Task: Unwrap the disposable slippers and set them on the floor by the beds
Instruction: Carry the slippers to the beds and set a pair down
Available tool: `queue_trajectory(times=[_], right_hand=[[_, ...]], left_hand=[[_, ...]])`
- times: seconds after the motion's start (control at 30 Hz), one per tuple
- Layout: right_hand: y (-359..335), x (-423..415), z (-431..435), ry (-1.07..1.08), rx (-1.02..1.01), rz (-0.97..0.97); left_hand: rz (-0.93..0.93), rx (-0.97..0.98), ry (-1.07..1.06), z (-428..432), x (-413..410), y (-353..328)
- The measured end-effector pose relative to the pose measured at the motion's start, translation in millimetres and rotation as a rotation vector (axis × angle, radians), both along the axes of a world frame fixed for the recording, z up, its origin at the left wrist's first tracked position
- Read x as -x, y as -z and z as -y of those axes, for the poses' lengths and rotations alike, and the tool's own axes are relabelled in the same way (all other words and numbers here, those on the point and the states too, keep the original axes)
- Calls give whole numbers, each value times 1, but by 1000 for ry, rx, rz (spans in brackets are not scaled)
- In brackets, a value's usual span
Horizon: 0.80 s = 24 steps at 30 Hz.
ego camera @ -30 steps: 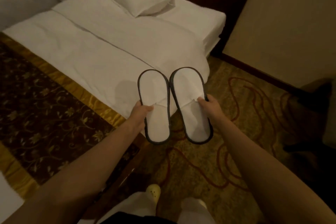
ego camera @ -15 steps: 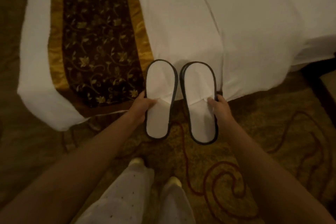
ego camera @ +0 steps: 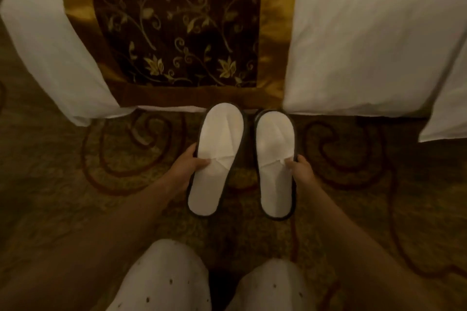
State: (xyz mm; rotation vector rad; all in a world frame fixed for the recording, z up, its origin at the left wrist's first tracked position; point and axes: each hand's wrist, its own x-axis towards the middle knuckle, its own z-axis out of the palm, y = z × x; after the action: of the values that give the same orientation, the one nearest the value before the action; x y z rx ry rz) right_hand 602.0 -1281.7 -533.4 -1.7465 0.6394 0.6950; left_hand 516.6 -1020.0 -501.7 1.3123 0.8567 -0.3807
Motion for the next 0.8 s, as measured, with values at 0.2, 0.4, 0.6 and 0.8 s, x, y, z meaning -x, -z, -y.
queue_trajectory(times=[0.2, 0.4, 0.6, 0.8], right_hand=[[162, 7, -16, -23, -13, 13], [250, -35, -36, -60, 39, 78], [273, -68, -57, -123, 191, 94], [250, -58, -67, -591, 765, 543]], left_hand=[[4, -12, 38, -32, 17, 141], [50, 43, -27, -52, 12, 228], [53, 74, -79, -58, 0, 226], [50, 106, -78, -52, -14, 215]])
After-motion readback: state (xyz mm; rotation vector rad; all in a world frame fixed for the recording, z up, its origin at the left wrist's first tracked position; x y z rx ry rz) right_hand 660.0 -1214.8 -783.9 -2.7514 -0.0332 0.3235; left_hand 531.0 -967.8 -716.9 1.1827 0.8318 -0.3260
